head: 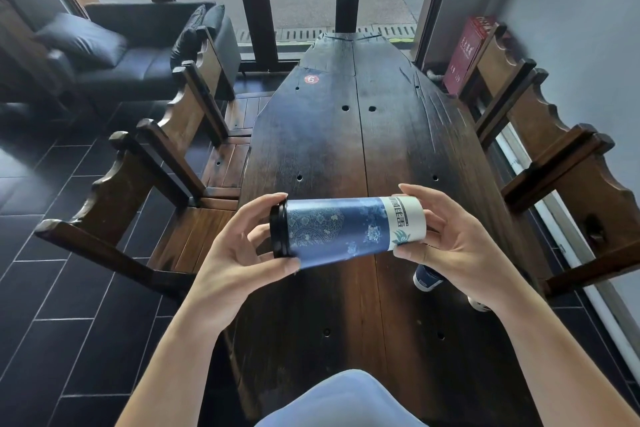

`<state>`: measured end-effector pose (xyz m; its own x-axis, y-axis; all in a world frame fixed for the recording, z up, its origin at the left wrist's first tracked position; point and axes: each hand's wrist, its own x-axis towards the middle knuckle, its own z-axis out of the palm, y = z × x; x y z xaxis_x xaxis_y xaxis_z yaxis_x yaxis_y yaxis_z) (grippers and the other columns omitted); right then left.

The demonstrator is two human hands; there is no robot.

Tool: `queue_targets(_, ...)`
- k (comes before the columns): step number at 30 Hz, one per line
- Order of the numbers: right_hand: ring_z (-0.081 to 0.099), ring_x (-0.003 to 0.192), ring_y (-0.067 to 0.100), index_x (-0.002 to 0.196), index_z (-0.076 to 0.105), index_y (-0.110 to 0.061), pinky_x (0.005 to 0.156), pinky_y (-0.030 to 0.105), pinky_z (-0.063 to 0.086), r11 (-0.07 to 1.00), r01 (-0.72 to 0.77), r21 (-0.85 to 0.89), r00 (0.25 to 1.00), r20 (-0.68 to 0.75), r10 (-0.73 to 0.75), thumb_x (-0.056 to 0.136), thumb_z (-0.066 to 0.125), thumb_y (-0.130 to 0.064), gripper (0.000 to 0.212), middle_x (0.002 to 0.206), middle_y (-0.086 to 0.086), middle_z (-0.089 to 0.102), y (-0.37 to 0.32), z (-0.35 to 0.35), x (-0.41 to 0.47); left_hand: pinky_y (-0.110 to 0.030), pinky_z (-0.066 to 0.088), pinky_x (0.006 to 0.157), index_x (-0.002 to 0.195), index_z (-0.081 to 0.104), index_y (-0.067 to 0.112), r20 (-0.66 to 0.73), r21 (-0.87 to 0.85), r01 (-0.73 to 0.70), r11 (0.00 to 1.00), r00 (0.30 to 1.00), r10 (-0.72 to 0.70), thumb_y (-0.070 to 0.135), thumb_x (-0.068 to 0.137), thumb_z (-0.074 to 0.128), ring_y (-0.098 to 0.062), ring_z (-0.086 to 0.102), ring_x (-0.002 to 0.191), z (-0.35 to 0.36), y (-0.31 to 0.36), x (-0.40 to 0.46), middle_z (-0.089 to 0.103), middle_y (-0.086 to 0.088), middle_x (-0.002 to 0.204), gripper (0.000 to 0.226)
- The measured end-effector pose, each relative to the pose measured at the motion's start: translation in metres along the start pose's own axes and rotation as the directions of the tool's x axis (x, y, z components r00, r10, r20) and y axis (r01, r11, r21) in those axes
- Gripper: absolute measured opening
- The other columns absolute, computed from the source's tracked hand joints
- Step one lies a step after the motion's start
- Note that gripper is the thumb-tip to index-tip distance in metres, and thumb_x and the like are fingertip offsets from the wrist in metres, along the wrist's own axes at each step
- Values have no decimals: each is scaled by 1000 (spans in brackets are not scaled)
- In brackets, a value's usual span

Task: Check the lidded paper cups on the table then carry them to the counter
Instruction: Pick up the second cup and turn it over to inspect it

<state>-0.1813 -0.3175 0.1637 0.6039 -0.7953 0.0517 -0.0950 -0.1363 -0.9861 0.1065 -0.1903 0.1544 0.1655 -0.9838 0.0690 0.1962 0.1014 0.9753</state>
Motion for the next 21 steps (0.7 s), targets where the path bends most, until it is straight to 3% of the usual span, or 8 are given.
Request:
queue_targets(4,64,125,19,147,47,-30,106,37,53,1000,19,-25,1000,-5,-19,69,86,-11,89,132,-10,67,0,1,1,-46,56,99,135,63,30,-46,-1,51,999,998,-51,17,64,90,-28,64,119,-2,-2,0,66,-4,129,77)
queue_targets(8,64,125,21,142,53,-24,101,35,56,1000,28,10,999,-19,-28,72,83,-8,78,129,-6,69,-1,0,1,-58,57,96,138,61,32,-52,3,118,993,992,-117,42,58,101,-32,65,120,-1,2,0,65,-6,132,90)
queue_targets(11,65,123,23,141,54,-22,98,38,58,1000,27,12,1000,-14,-27,72,82,-10,75,128,-2,70,-2,-1,1,-68,56,94,141,58,31,-36,1,137,991,990,-136,44,57,100,-37,63,125,-3,3,1,63,-7,137,95)
queue_targets(14,69,116,25,141,54,-22,96,40,59,999,20,30,1000,-17,-19,72,83,-14,75,122,3,72,0,0,1,-57,56,98,144,56,29,23,-12,99,995,995,-98,24,63,98,-36,59,131,-5,2,1,60,-6,142,92)
queue_targets(16,68,116,26,141,55,-23,96,40,59,999,22,35,1000,-14,-22,73,86,-27,75,122,5,72,1,1,1,-45,57,97,142,59,28,40,-8,62,998,997,-61,8,66,89,-32,58,132,-6,1,0,60,-6,144,84)
queue_targets(19,67,119,26,143,54,-24,97,38,58,999,13,36,1000,-12,-13,71,88,-44,82,126,3,71,0,4,2,-41,57,94,136,64,28,25,3,41,999,999,-42,7,67,85,-29,59,128,-6,0,1,61,-5,140,76)
queue_targets(21,65,124,23,145,51,-27,100,37,57,1000,21,13,1000,-14,-21,71,89,-36,84,132,-3,68,1,3,2,-42,58,94,136,64,28,9,-1,53,999,999,-53,10,67,86,-28,62,124,-6,0,1,63,-5,137,75)
